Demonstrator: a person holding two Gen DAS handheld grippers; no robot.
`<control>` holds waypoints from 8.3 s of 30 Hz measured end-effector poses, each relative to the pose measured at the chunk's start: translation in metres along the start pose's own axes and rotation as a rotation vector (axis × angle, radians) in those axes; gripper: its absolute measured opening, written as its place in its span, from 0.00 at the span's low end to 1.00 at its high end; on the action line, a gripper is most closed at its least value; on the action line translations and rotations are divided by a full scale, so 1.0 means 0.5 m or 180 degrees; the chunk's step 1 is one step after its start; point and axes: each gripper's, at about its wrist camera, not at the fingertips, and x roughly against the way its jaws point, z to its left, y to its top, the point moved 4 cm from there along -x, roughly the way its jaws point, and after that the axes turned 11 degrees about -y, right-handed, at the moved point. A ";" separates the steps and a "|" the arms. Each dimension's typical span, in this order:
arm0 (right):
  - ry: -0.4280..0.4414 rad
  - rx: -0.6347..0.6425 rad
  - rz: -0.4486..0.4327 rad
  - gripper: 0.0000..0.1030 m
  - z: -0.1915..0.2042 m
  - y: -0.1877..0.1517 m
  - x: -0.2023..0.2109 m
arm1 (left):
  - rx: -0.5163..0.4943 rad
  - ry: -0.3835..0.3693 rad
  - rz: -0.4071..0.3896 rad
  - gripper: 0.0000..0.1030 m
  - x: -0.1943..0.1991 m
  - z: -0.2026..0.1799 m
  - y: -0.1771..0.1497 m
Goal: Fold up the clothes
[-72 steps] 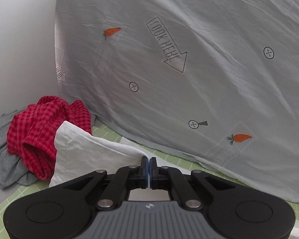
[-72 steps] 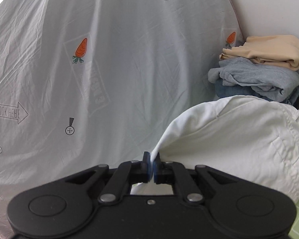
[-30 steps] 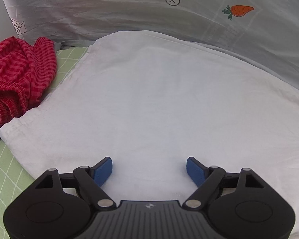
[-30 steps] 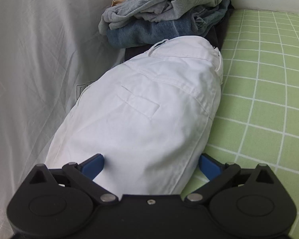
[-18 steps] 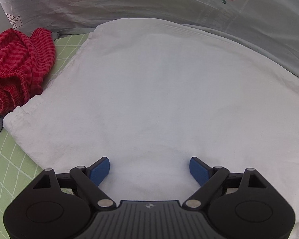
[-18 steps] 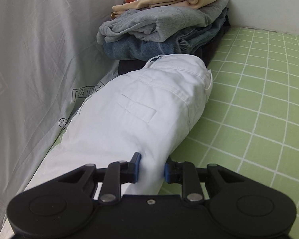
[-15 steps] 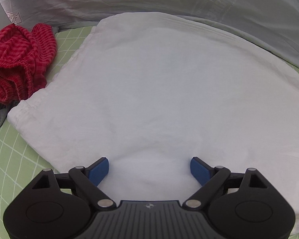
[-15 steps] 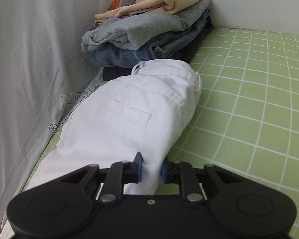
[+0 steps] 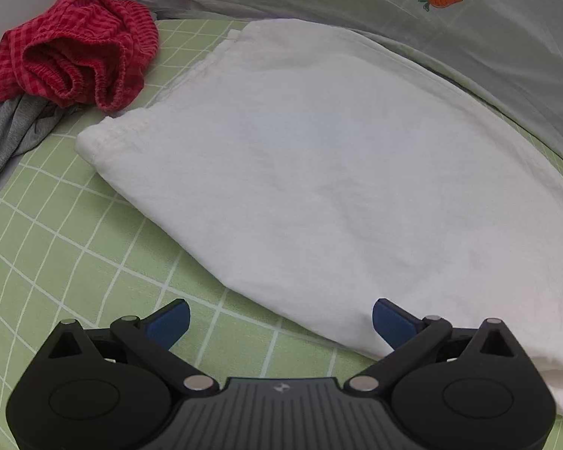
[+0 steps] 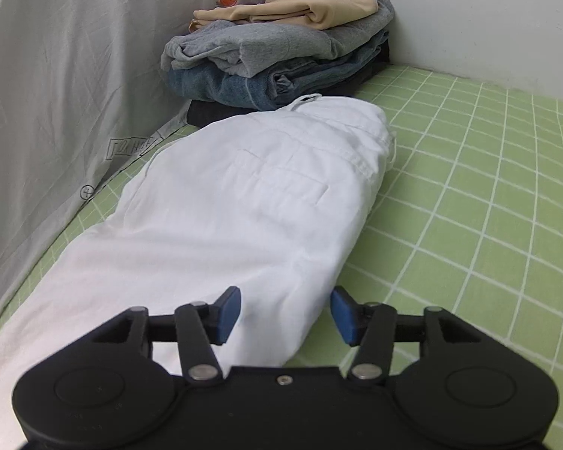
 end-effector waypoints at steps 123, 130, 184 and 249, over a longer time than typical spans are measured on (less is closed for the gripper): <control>0.0738 0.2167 0.0124 1.00 0.325 -0.350 0.205 | 0.0106 0.0336 -0.0014 1.00 0.041 0.327 0.000; 0.0742 0.2007 0.0049 1.00 0.308 -0.365 0.173 | 0.0071 0.0372 -0.0148 1.00 0.043 0.323 -0.009; 0.0747 0.2087 -0.0671 1.00 0.298 -0.413 0.176 | -0.1115 -0.1071 0.0053 0.29 -0.002 -0.115 -0.061; 0.2528 0.2145 0.1468 0.20 0.642 -0.577 0.261 | -0.0313 0.0030 0.0144 1.00 -0.035 0.095 0.031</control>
